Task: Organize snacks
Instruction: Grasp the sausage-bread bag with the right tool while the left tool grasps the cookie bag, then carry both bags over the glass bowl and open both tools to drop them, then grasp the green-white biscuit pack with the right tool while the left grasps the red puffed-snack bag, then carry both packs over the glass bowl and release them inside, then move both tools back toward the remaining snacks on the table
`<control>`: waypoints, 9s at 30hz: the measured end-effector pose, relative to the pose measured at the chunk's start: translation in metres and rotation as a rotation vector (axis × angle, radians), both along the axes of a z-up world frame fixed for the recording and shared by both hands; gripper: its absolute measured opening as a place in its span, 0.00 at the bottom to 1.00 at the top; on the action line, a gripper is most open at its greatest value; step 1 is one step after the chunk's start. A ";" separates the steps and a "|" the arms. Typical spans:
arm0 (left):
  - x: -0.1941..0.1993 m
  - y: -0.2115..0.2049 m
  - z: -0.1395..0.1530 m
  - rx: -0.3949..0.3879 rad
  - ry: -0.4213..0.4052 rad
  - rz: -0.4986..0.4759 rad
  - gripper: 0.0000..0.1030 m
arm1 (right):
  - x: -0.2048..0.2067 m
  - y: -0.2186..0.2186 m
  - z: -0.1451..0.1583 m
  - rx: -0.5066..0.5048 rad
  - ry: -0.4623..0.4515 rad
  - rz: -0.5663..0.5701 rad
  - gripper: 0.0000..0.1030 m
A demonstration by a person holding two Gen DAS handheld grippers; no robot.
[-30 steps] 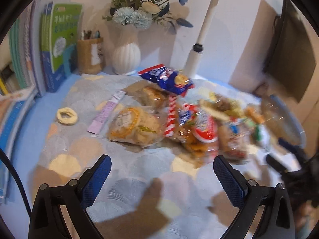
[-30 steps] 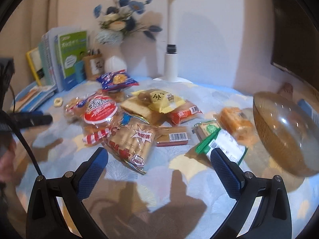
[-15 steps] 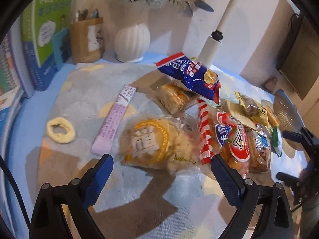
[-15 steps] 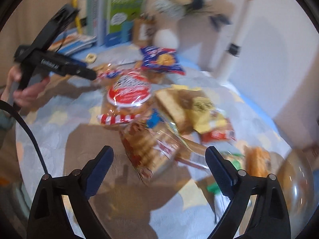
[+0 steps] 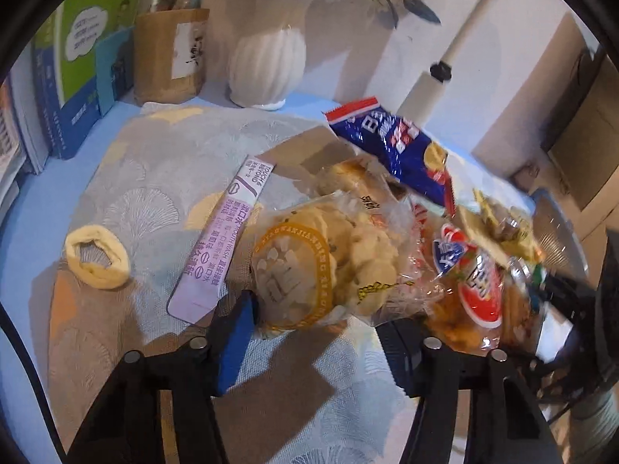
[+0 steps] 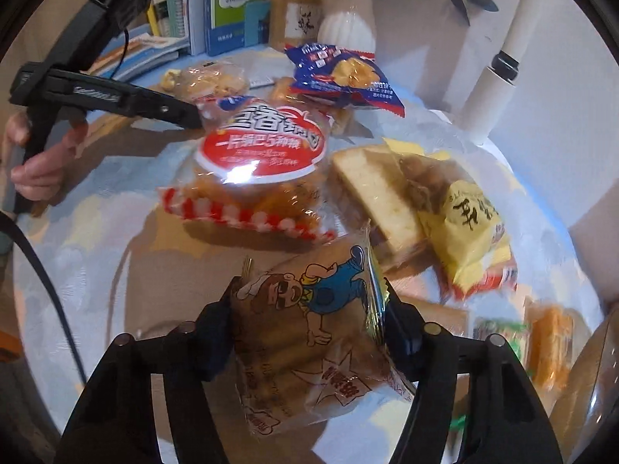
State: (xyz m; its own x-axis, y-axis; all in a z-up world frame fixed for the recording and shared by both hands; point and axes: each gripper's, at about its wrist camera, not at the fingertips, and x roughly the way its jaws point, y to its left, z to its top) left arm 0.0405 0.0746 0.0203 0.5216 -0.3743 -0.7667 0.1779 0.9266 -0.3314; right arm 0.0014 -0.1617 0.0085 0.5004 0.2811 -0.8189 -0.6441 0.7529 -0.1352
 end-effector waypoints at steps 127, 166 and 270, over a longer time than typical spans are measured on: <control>-0.060 -0.055 -0.001 -0.273 0.036 0.090 0.88 | -0.058 -0.168 0.017 0.468 -0.081 -0.853 0.75; -0.082 -0.081 0.041 -0.213 -0.062 0.167 0.50 | -0.077 -0.131 0.048 0.435 -0.091 -0.808 0.48; -0.001 -0.093 0.167 -0.094 0.187 0.278 0.80 | 0.020 -0.151 0.161 0.346 0.270 -0.347 0.73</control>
State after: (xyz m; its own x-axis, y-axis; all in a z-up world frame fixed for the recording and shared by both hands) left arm 0.0397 -0.0187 0.1869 0.4676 -0.3114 -0.8273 -0.1490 0.8947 -0.4210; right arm 0.0210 -0.3126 0.1695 0.3967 0.4122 -0.8202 -0.3279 0.8982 0.2928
